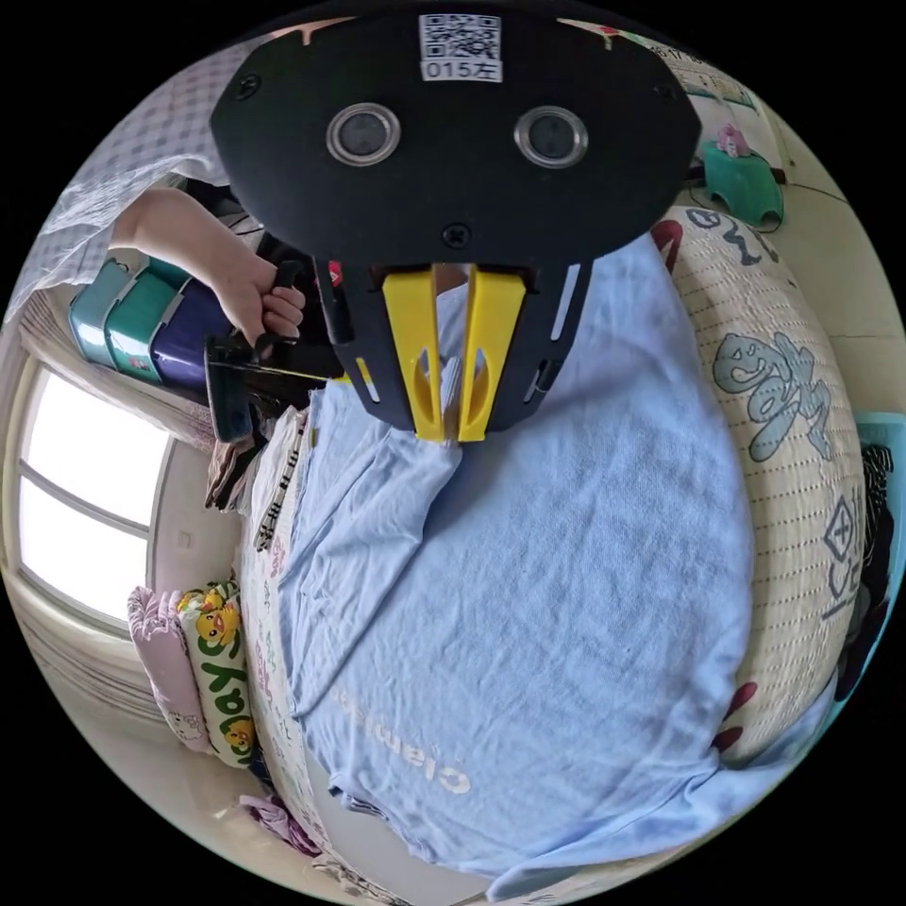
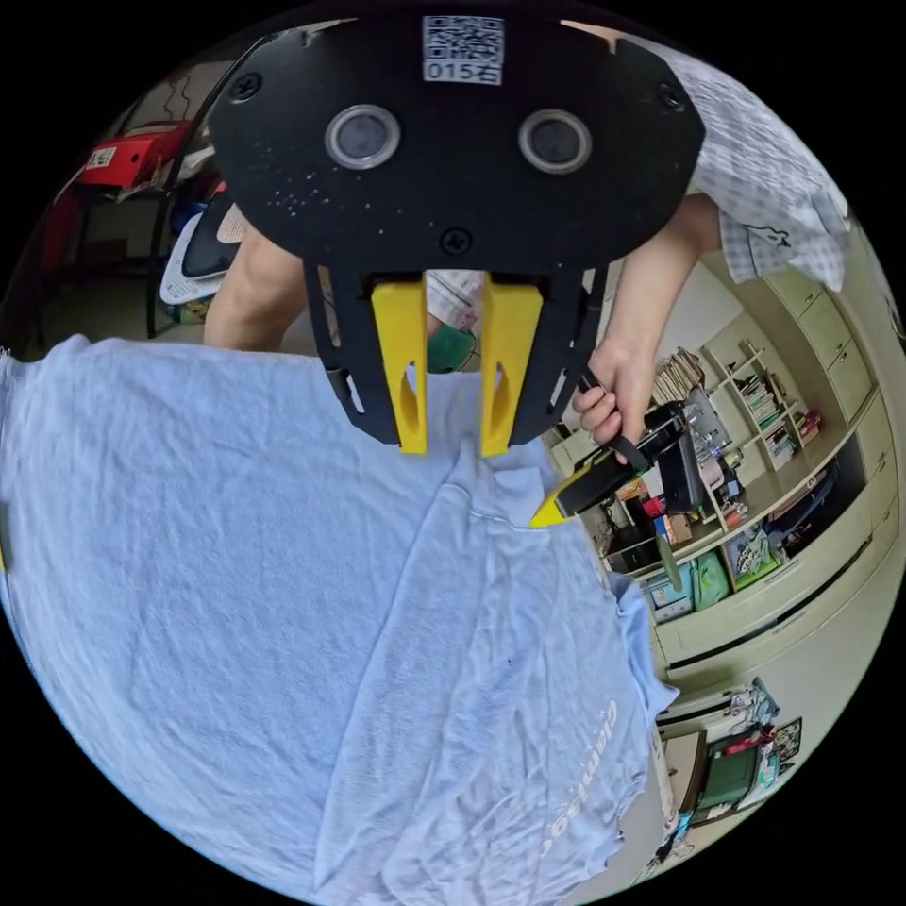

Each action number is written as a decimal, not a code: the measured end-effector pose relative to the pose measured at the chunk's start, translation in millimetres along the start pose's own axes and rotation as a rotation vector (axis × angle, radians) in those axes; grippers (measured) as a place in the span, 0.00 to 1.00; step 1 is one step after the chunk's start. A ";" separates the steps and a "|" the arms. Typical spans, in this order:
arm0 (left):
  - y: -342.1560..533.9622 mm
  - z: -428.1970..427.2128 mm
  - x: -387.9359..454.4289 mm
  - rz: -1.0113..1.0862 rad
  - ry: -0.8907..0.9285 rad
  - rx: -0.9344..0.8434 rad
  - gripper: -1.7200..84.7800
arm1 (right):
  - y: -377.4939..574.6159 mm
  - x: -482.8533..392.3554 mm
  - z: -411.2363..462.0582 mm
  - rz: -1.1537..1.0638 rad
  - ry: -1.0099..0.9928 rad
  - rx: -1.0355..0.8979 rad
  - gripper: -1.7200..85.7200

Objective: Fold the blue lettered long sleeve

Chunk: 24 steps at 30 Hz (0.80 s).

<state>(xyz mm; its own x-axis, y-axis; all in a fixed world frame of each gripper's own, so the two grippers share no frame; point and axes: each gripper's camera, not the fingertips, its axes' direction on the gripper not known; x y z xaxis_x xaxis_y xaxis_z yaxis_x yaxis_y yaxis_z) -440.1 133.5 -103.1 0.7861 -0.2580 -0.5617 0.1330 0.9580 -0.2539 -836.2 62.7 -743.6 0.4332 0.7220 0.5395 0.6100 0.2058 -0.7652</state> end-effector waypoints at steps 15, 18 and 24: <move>49.3 -36.3 -19.4 -0.054 -0.100 -0.038 0.02 | -32.1 -112.5 -108.3 -0.006 0.110 -0.086 0.03; 55.5 -42.9 -22.2 -0.098 -0.165 -0.024 0.02 | -52.1 -147.3 -125.3 -0.075 0.164 -0.156 0.03; 64.2 -64.7 -22.3 -0.048 -0.286 -0.041 0.03 | -60.4 -232.3 -160.0 -0.236 0.342 -0.155 0.03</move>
<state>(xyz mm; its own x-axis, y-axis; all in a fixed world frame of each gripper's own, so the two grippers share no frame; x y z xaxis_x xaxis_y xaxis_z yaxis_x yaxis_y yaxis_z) -488.1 192.6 -157.9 0.9184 -0.2521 -0.3048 0.1547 0.9382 -0.3097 -867.4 -223.1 -766.5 0.4492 0.4016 0.7981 0.7992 0.2187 -0.5598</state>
